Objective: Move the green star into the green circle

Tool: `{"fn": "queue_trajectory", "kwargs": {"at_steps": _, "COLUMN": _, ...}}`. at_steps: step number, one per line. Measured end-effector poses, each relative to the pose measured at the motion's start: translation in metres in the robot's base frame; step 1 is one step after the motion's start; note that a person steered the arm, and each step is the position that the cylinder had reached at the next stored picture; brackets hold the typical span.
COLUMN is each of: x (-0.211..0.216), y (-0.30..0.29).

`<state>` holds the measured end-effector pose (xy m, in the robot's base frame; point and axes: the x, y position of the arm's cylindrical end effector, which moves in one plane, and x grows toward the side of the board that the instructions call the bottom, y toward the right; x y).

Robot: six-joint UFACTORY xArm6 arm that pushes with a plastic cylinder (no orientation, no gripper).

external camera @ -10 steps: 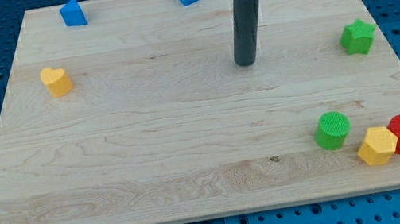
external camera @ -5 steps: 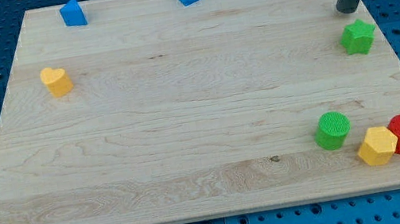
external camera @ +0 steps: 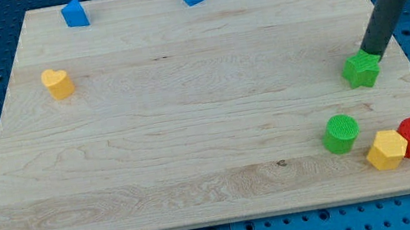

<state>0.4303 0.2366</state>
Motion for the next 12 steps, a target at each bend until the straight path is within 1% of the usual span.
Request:
{"fn": "queue_trajectory", "kwargs": {"at_steps": 1, "x": 0.000, "y": -0.023}}
{"fn": "queue_trajectory", "kwargs": {"at_steps": 2, "x": 0.003, "y": -0.026}}
{"fn": "queue_trajectory", "kwargs": {"at_steps": 5, "x": 0.042, "y": -0.026}}
{"fn": "queue_trajectory", "kwargs": {"at_steps": 7, "x": 0.079, "y": -0.031}}
{"fn": "queue_trajectory", "kwargs": {"at_steps": 8, "x": 0.085, "y": -0.032}}
{"fn": "queue_trajectory", "kwargs": {"at_steps": 9, "x": 0.063, "y": -0.049}}
{"fn": "queue_trajectory", "kwargs": {"at_steps": 10, "x": 0.050, "y": -0.069}}
{"fn": "queue_trajectory", "kwargs": {"at_steps": 11, "x": 0.050, "y": -0.069}}
{"fn": "queue_trajectory", "kwargs": {"at_steps": 12, "x": 0.024, "y": -0.093}}
